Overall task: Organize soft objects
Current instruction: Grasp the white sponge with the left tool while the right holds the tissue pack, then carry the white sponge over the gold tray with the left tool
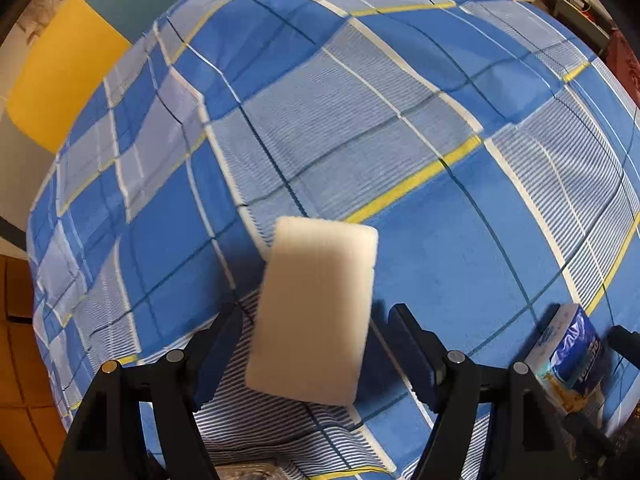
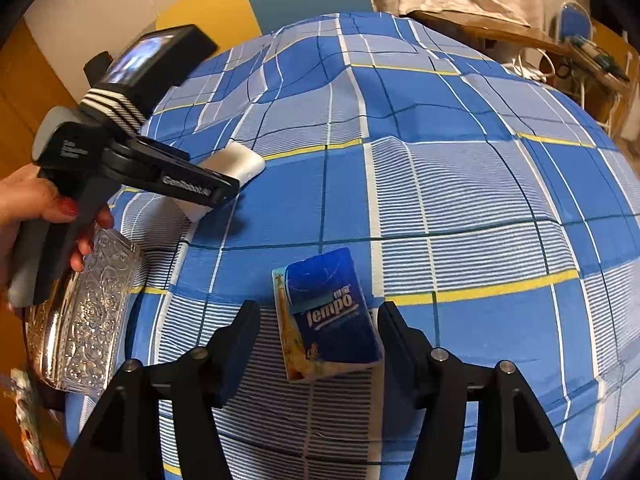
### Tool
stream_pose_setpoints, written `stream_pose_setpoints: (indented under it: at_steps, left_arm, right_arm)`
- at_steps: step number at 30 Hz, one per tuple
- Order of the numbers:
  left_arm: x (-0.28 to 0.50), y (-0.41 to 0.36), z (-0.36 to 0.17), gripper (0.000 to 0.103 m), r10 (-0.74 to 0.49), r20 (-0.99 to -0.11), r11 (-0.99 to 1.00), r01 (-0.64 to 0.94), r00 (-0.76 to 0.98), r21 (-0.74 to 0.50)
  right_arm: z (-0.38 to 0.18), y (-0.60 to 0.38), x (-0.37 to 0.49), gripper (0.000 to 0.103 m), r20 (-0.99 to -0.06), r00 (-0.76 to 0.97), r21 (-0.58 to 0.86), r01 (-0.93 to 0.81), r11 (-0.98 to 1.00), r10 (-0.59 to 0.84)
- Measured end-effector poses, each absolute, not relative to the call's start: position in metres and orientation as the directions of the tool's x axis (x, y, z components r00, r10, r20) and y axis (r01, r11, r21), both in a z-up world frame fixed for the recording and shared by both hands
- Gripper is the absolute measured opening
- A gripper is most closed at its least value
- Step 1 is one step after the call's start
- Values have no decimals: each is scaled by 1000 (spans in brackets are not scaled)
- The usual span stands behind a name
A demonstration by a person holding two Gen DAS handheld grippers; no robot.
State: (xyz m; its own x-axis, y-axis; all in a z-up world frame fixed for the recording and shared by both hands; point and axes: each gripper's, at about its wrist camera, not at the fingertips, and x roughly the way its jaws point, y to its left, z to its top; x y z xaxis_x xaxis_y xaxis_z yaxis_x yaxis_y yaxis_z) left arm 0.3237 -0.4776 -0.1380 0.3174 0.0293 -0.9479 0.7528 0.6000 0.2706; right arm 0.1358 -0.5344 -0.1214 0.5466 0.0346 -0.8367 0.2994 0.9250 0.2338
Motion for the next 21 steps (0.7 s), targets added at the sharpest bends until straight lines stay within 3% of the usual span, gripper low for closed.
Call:
stream_pose_setpoints:
  at_steps: [3,4,5,7,12,21]
  left_arm:
    - [325,-479,-145,77,58,-940,590,748,337,305]
    - [325,-478,-147,71,74,-933,593,737,351,324]
    - [328,-476,-147,58,80,-936,612,724,343,318]
    - [331,-469,-144,58,50,-955,660,708,292,251]
    - [319,-459,-114,56,-15,-945,683,693,326,229]
    - [275,-429,-39,56,-253,-918,711,702,306,38]
  right_arm:
    - [-131,-528,140,61,-856,518,185,293,938,7]
    - [-135,-527,141,54,-865,502,170,290,942,2]
    - [-136,-527,141,54,-865,501,172,290,942,4]
    - [-136,-530,140,52,-861,509,183,296,937,7]
    - [-136,-537,138,52,-857,516,199,313,929,10]
    - [-136,-540,134,52,-845,534,220,327,919,12]
